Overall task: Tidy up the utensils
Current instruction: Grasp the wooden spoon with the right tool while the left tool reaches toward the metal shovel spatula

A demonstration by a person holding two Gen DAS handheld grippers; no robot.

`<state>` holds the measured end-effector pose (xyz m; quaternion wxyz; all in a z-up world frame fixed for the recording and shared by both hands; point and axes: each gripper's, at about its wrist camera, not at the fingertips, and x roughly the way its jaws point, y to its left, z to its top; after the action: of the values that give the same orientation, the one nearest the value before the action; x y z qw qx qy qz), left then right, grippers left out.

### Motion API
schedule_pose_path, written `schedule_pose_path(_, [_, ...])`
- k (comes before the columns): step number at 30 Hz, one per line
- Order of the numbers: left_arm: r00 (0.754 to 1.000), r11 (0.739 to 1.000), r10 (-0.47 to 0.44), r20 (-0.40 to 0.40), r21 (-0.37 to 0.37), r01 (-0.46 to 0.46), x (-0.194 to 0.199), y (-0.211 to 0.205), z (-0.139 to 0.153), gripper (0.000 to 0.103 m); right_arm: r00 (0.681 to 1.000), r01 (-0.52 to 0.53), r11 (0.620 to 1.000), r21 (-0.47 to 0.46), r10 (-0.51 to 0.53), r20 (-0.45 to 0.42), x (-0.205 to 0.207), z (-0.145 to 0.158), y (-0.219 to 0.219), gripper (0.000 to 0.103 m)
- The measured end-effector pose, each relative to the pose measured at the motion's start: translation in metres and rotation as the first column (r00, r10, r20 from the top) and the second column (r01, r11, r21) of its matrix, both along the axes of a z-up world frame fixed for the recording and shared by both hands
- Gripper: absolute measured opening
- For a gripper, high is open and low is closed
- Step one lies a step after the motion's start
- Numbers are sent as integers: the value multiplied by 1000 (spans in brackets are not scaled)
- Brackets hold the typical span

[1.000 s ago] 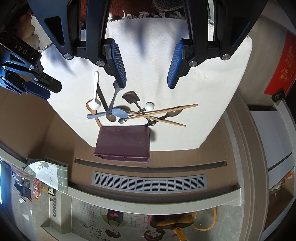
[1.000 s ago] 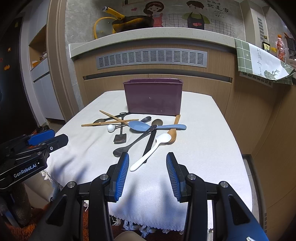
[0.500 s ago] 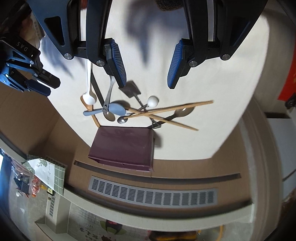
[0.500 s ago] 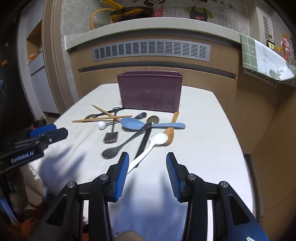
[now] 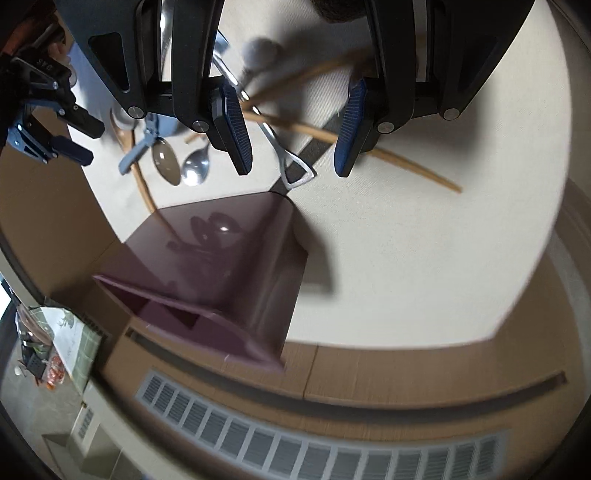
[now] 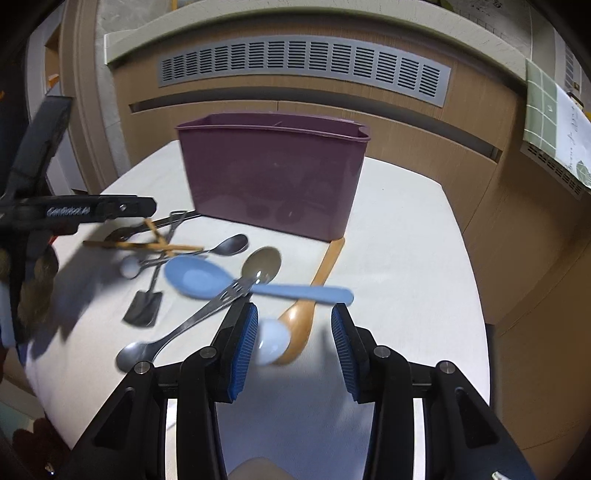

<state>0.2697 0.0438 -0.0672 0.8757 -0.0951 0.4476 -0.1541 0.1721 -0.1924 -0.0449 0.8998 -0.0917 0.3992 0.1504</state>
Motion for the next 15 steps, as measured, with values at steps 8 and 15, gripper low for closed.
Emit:
schedule_pose_path(8, [997, 998, -54, -52, -33, 52, -8, -5, -17, 47, 995, 63, 997, 41, -60, -75, 49, -6, -19, 37])
schedule_pose_path(15, [997, 998, -47, -59, -52, 44, -48, -15, -18, 47, 983, 126, 992, 2, -125, -135, 85, -24, -13, 37])
